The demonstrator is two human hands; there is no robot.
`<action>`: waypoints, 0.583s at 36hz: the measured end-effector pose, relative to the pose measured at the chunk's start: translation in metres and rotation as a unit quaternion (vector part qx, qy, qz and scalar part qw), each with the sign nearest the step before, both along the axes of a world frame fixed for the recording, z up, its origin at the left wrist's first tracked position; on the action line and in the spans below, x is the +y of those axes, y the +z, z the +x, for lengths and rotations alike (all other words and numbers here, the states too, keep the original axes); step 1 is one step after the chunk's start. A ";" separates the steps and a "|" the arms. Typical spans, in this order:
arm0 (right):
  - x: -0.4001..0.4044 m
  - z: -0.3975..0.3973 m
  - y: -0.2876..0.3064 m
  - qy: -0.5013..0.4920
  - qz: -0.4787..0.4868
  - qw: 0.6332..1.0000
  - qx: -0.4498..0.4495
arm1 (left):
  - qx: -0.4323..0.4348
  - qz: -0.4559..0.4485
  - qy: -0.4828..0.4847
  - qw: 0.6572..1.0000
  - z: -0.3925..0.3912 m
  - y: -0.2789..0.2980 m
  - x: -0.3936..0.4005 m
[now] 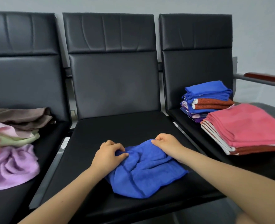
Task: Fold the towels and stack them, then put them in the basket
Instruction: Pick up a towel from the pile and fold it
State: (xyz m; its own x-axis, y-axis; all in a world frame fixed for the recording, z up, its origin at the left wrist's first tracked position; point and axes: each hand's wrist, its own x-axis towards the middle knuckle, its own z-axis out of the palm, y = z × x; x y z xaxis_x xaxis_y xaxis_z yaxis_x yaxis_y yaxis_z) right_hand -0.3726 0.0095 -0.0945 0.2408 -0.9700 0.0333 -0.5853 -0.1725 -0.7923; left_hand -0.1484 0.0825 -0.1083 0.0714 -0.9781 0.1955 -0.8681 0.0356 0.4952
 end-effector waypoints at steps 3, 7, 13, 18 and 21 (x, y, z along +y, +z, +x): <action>-0.002 -0.001 0.000 -0.015 0.003 1.000 -0.009 | 0.108 -0.071 0.001 0.992 0.005 0.000 -0.006; -0.014 -0.007 -0.002 -0.080 -0.018 0.996 -0.027 | 0.295 -0.145 0.089 0.940 0.019 0.011 -0.007; -0.032 -0.026 -0.005 -0.163 -0.035 0.986 -0.008 | 0.519 -0.155 0.197 0.817 0.043 0.019 0.004; -0.029 -0.038 -0.001 -0.161 -0.039 0.980 0.108 | 0.514 -0.086 0.240 0.819 0.054 0.020 0.014; -0.026 -0.041 0.001 -0.140 -0.030 0.979 0.146 | 0.395 0.024 0.229 0.889 0.058 0.017 0.014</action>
